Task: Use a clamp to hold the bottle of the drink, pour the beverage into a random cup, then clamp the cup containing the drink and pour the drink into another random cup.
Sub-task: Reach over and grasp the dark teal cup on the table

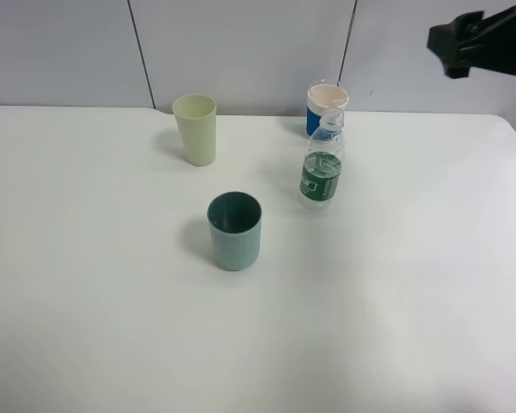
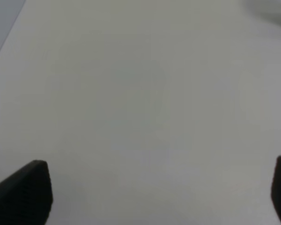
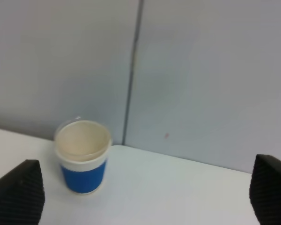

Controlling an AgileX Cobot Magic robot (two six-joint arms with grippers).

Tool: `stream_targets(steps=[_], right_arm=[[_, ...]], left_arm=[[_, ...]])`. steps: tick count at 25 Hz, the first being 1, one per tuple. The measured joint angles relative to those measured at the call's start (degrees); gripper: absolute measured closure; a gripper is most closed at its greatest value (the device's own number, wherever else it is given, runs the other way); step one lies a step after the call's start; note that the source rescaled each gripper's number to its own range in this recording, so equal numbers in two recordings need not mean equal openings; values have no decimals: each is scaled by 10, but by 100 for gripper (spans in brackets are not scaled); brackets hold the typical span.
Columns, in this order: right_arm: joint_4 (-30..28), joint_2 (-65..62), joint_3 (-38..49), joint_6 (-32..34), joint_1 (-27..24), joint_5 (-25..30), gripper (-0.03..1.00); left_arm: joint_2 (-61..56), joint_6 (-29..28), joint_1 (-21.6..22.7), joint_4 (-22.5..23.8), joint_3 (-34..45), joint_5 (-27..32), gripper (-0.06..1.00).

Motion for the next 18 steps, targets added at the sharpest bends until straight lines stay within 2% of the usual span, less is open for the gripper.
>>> stream_targets(steps=[4, 7, 14, 15, 17, 18], right_arm=[[4, -85, 0, 18, -37, 55, 27], [-7, -168, 0, 22, -62, 116, 27], [-30, -281, 0, 22, -71, 236, 27], [-30, -281, 0, 22, -71, 236, 27], [-33, -307, 0, 22, -71, 275, 27], [-33, -334, 0, 22, -71, 311, 27]], left_arm=[[0, 0, 0, 0, 0, 0, 14], [0, 0, 0, 0, 0, 0, 14], [0, 0, 0, 0, 0, 0, 14], [0, 0, 0, 0, 0, 0, 14], [0, 0, 0, 0, 0, 0, 14], [0, 0, 0, 0, 0, 0, 14]])
